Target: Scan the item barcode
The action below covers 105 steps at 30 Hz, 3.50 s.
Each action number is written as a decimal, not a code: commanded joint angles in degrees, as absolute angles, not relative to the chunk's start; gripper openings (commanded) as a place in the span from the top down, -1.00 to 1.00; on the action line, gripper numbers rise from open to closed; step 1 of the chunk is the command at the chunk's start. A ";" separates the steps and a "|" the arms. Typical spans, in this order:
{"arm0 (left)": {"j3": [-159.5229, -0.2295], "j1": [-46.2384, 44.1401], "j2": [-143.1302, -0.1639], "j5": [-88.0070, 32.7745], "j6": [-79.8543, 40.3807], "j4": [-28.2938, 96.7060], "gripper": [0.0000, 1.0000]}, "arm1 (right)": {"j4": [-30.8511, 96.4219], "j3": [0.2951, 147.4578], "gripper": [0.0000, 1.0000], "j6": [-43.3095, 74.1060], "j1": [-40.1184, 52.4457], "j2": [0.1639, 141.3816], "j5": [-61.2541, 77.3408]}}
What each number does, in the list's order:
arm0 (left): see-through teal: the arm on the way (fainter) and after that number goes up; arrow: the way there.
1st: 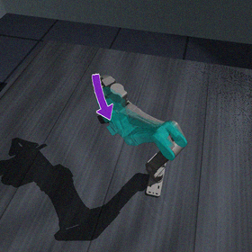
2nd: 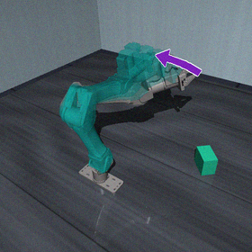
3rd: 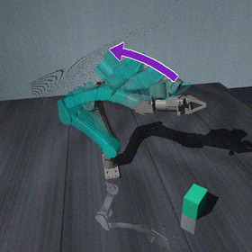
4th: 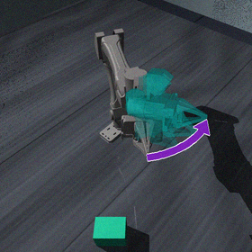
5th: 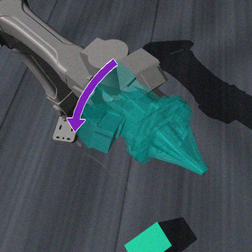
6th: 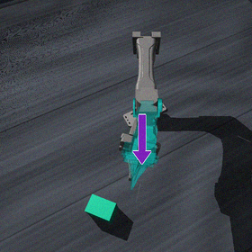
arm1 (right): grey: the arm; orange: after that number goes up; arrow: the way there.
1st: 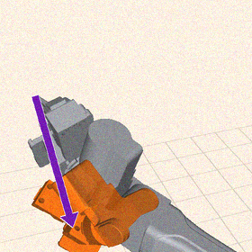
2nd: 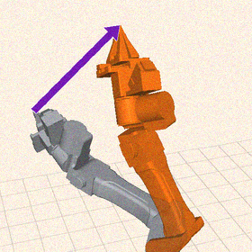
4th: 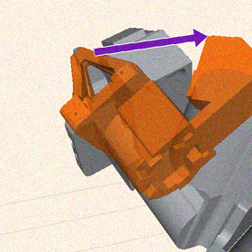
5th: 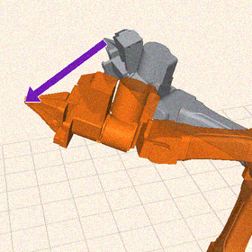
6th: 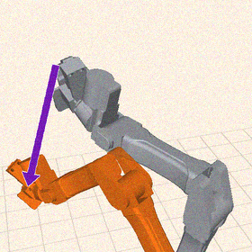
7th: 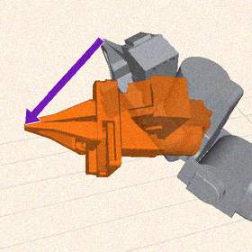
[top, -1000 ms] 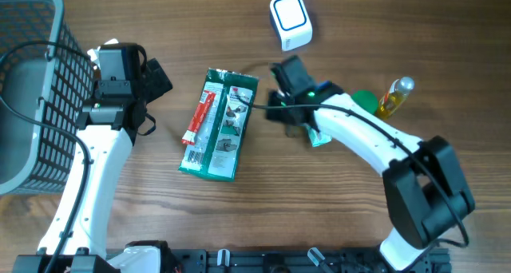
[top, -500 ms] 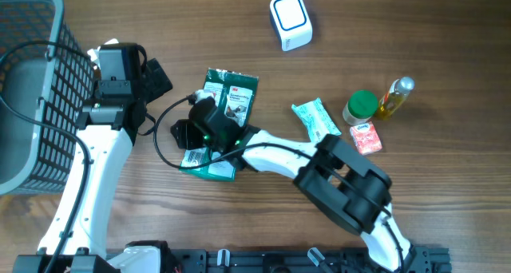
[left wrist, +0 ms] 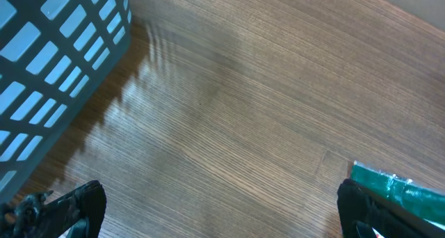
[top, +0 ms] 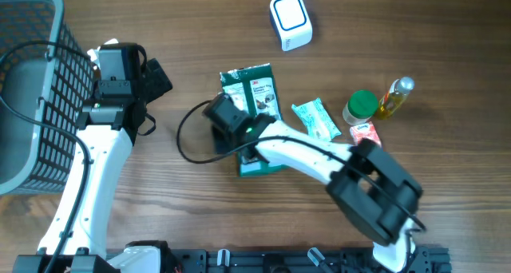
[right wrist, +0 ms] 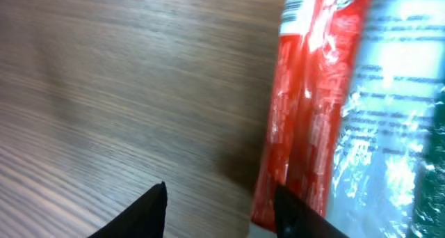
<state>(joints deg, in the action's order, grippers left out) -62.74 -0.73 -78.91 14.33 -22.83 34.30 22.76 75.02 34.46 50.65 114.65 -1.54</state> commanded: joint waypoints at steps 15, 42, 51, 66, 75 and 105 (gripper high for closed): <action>-62.98 -0.51 -78.91 15.07 -22.76 34.06 -1.00 | 33.04 74.98 -0.01 36.56 50.46 114.17 -4.60; -62.98 -0.51 -78.91 15.05 -22.79 34.09 -1.00 | 51.53 81.12 -0.60 0.45 40.18 105.56 1.41; -62.98 -0.51 -78.91 15.07 -22.76 34.09 -1.00 | 47.24 72.40 -0.11 -4.91 25.71 108.97 36.10; -62.98 -0.51 -78.91 15.07 -22.76 34.09 -1.00 | 40.07 70.78 0.35 2.96 29.19 118.85 31.92; -62.98 -0.51 -78.91 15.07 -22.79 34.06 -1.00 | 47.03 78.17 0.91 -0.01 29.08 111.04 20.38; -62.98 -0.51 -78.91 15.05 -22.76 34.09 -1.00 | -28.53 79.24 0.91 -69.69 22.63 127.72 -43.75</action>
